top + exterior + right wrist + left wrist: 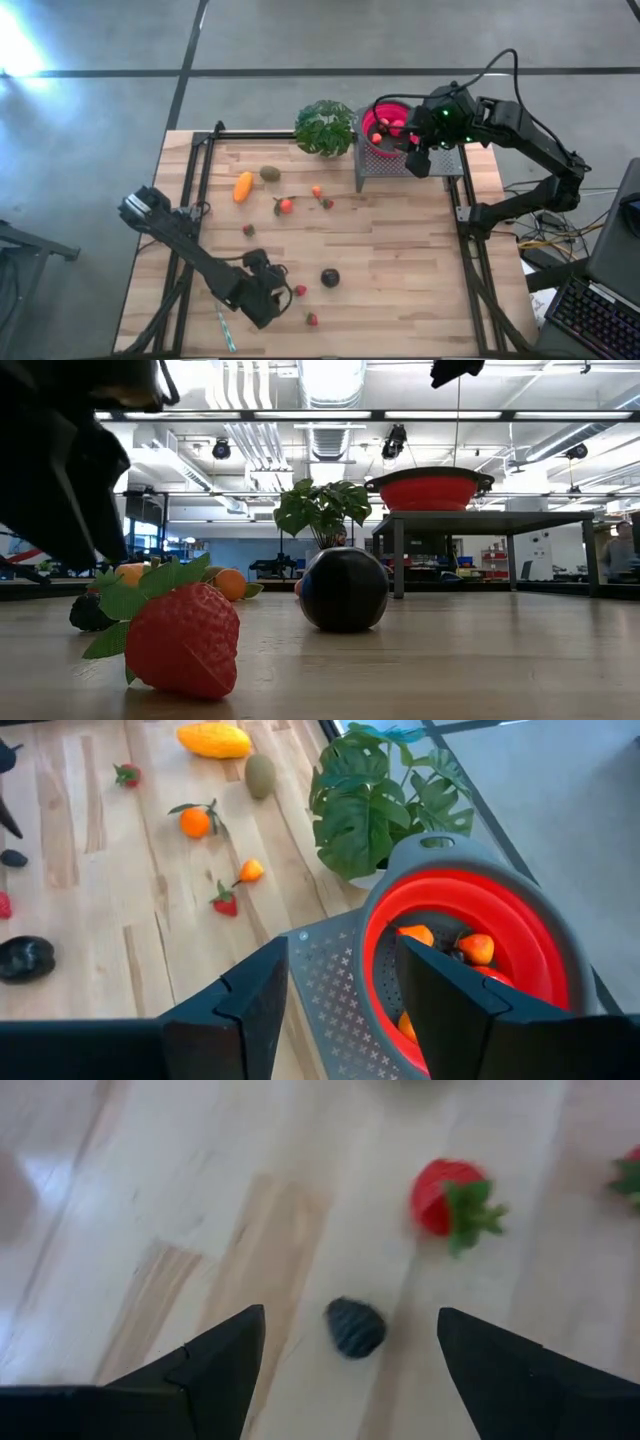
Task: Pick & Place Fruit
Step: Put the blackberry into the red strainer bowl on the shelf
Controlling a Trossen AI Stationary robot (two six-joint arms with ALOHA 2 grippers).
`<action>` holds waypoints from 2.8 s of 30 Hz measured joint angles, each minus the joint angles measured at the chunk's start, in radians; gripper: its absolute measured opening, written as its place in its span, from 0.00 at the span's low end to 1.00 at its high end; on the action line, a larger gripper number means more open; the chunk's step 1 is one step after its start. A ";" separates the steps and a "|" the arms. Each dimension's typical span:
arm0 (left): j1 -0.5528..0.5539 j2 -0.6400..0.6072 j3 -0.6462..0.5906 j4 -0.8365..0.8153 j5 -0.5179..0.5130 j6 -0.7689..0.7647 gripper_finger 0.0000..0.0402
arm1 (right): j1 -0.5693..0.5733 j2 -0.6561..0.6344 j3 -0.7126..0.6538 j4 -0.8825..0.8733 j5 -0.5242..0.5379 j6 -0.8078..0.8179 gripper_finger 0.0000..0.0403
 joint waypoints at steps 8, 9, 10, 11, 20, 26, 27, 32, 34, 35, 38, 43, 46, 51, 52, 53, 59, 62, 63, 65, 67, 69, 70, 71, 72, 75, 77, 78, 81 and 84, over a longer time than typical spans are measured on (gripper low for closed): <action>0.002 0.016 -0.042 0.014 0.030 -0.053 0.75 | 0.000 0.000 0.000 0.001 0.000 0.002 0.43; 0.003 0.016 -0.055 0.032 0.034 -0.057 0.75 | 0.000 0.000 0.000 0.001 0.000 0.002 0.42; 0.003 0.016 -0.069 0.051 0.035 -0.059 0.75 | 0.000 0.000 0.000 0.001 0.000 0.002 0.42; 0.003 0.016 -0.080 0.070 0.035 -0.060 0.75 | 0.000 0.000 0.000 0.001 0.000 0.002 0.41; 0.009 0.012 -0.185 0.283 0.050 -0.030 0.75 | 0.000 0.000 0.000 0.001 0.000 0.002 0.43; 0.011 0.011 -0.214 0.339 0.038 -0.028 0.75 | 0.000 0.000 0.000 0.001 0.000 0.002 0.44; 0.011 0.011 -0.214 0.340 0.036 -0.028 0.74 | 0.000 0.000 0.000 0.001 0.000 0.002 0.43; 0.015 0.012 -0.215 0.345 0.030 -0.028 0.68 | 0.000 0.000 0.000 0.001 0.001 0.002 0.39; 0.015 0.012 -0.215 0.346 0.029 -0.028 0.64 | 0.000 0.000 0.000 0.001 0.001 0.002 0.37; 0.015 0.012 -0.215 0.345 0.029 -0.028 0.63 | 0.000 0.000 0.000 0.001 0.001 0.002 0.36; 0.015 0.012 -0.215 0.340 0.029 -0.024 0.57 | 0.000 0.000 0.000 0.001 0.001 -0.002 0.34; 0.015 0.012 -0.215 0.338 0.029 -0.019 0.49 | 0.000 0.000 0.000 0.001 0.000 -0.002 0.30; 0.015 0.012 -0.216 0.337 0.031 -0.011 0.43 | 0.000 0.000 0.000 0.001 0.000 -0.002 0.28; 0.016 0.006 -0.216 0.330 0.034 0.000 0.33 | 0.000 0.000 0.000 0.001 0.000 -0.004 0.26; 0.016 0.001 -0.217 0.327 0.034 0.002 0.31 | 0.000 0.000 0.000 0.001 0.000 -0.005 0.26; 0.016 -0.005 -0.218 0.323 0.034 0.005 0.30 | 0.000 0.000 0.000 0.001 0.000 -0.005 0.25; 0.016 -0.057 -0.220 0.289 0.001 0.014 0.27 | 0.000 0.000 0.000 0.001 0.000 -0.010 0.23; 0.016 -0.077 -0.220 0.286 -0.047 0.015 0.30 | 0.000 0.000 -0.001 0.001 -0.002 -0.009 0.21; 0.016 -0.086 -0.220 0.286 -0.062 0.016 0.30 | 0.001 0.000 -0.003 0.001 -0.005 -0.009 0.21; 0.016 -0.107 -0.219 0.295 -0.103 0.016 0.30 | 0.015 0.000 -0.014 0.005 -0.011 -0.008 0.20; 0.016 -0.123 -0.219 0.308 -0.140 0.017 0.29 | 0.038 0.000 -0.030 0.015 -0.011 -0.016 0.19; 0.016 -0.139 -0.219 0.327 -0.174 0.034 0.29 | 0.074 0.000 -0.055 0.038 -0.013 -0.023 0.19; 0.016 -0.148 -0.219 0.346 -0.194 0.047 0.29 | 0.094 0.000 -0.071 0.053 -0.014 -0.023 0.19; 0.016 -0.156 -0.219 0.369 -0.210 0.069 0.29 | 0.119 0.000 -0.089 0.063 -0.013 -0.024 0.19; 0.017 -0.167 -0.219 0.396 -0.220 0.094 0.29 | 0.144 0.000 -0.106 0.071 -0.013 -0.025 0.19; 0.018 -0.183 -0.231 0.508 -0.249 0.195 0.28 | 0.231 0.000 -0.161 0.112 -0.009 -0.033 0.20; 0.024 -0.185 -0.238 0.600 -0.253 0.277 0.28 | 0.296 -0.002 -0.199 0.147 -0.001 -0.033 0.22; 0.028 -0.186 -0.244 0.657 -0.253 0.321 0.28 | 0.327 -0.004 -0.221 0.167 0.000 -0.033 0.23; 0.052 -0.186 -0.269 0.813 -0.232 0.439 0.28 | 0.430 -0.012 -0.279 0.231 0.050 -0.037 0.26; 0.090 -0.186 -0.303 0.963 -0.168 0.525 0.28 | 0.537 -0.017 -0.333 0.284 0.150 -0.044 0.28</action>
